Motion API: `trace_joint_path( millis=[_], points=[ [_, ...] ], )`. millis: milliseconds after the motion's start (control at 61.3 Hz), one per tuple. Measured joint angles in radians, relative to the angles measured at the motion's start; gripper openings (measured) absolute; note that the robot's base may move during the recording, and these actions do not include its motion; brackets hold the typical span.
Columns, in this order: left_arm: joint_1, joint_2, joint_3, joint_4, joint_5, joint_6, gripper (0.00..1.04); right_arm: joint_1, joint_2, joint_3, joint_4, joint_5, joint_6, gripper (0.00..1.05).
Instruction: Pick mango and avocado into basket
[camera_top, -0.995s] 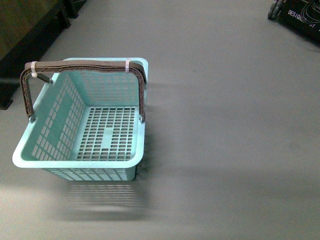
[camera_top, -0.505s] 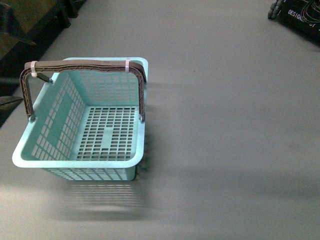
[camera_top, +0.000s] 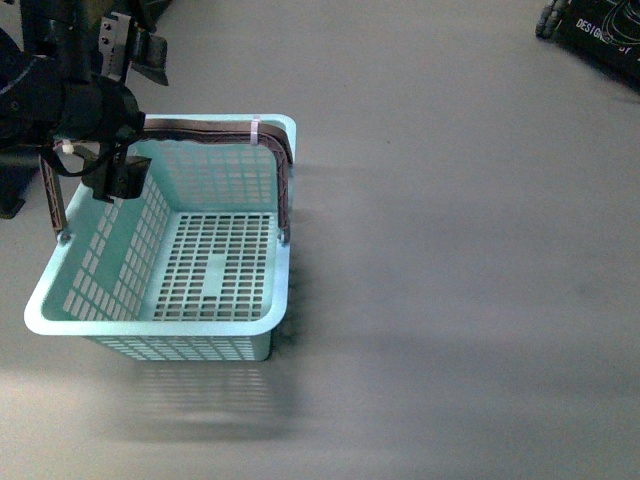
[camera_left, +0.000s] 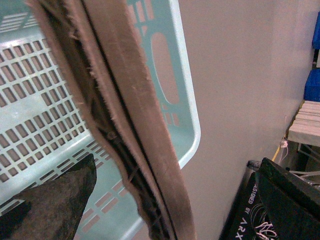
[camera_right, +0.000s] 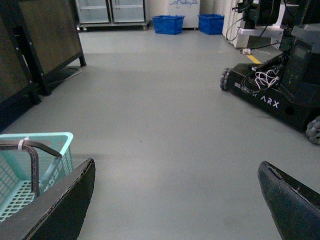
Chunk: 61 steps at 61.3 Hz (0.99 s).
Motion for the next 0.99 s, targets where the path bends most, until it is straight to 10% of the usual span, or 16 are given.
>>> trace_joint_path(
  millis=[163,652,995],
  points=[
    [-0.01,0.074,0.097,-0.049,-0.021,0.034,0.95,0.0,0.0,0.0,0.0,0.0,0.0,0.96],
    [-0.035,0.19,0.28,-0.153,-0.02,-0.039,0.18,0.0,0.0,0.0,0.0,0.0,0.0,0.96],
    [-0.06,0.021,0.017,-0.052,0.003,-0.121,0.16,0.0,0.0,0.0,0.0,0.0,0.0,0.96]
  ],
)
